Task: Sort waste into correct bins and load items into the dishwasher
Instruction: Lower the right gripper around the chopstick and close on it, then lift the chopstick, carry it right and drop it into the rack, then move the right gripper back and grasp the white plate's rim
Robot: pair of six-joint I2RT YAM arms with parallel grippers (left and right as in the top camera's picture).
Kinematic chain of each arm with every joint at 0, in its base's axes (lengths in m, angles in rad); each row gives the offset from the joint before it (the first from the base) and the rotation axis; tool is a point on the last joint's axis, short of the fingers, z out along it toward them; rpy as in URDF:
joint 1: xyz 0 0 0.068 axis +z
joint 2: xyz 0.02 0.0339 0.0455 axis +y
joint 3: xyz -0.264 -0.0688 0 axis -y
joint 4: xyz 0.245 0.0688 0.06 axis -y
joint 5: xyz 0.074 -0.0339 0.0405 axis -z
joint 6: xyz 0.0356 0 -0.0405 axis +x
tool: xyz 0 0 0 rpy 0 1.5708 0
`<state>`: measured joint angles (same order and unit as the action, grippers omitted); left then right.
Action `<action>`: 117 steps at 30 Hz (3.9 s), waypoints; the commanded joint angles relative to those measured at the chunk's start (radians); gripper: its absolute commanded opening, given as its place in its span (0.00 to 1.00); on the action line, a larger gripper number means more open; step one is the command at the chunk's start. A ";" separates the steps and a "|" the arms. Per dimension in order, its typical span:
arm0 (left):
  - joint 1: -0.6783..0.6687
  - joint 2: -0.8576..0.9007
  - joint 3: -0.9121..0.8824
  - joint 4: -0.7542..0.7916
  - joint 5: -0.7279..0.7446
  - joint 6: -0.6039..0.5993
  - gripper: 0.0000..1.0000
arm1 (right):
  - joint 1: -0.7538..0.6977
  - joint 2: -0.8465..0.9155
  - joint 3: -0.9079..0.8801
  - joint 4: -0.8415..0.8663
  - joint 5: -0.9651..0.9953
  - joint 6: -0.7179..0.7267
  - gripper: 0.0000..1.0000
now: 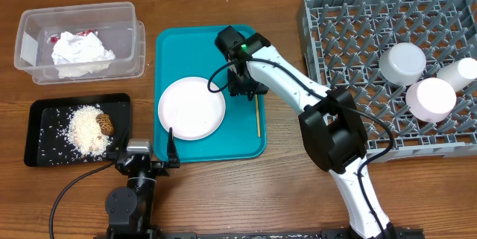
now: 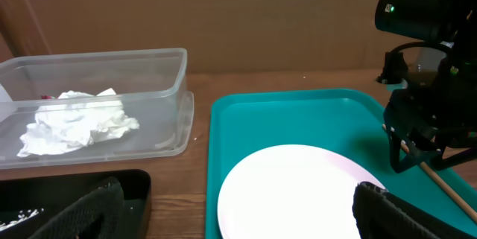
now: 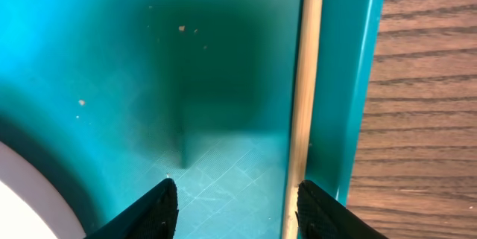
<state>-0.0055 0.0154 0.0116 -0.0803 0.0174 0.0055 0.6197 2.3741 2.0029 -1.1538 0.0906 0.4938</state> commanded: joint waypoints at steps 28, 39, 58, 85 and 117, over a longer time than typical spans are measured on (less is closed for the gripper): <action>0.007 -0.011 -0.007 0.004 -0.009 -0.006 1.00 | -0.046 0.003 0.167 -0.120 0.014 0.023 0.04; 0.007 -0.011 -0.007 0.004 -0.009 -0.006 1.00 | -0.339 0.000 0.736 -0.430 -0.007 -0.162 0.04; 0.007 -0.011 -0.007 0.004 -0.009 -0.006 1.00 | -0.592 0.007 0.537 -0.320 -0.241 -0.416 0.04; 0.007 -0.011 -0.007 0.004 -0.009 -0.006 1.00 | -0.581 -0.023 0.463 -0.386 -0.329 -0.389 0.42; 0.007 -0.011 -0.007 0.004 -0.009 -0.006 1.00 | 0.082 -0.070 -0.052 0.091 -0.113 0.088 0.65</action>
<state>-0.0055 0.0154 0.0116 -0.0803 0.0174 0.0055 0.6849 2.3440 1.9884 -1.0851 -0.0429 0.5133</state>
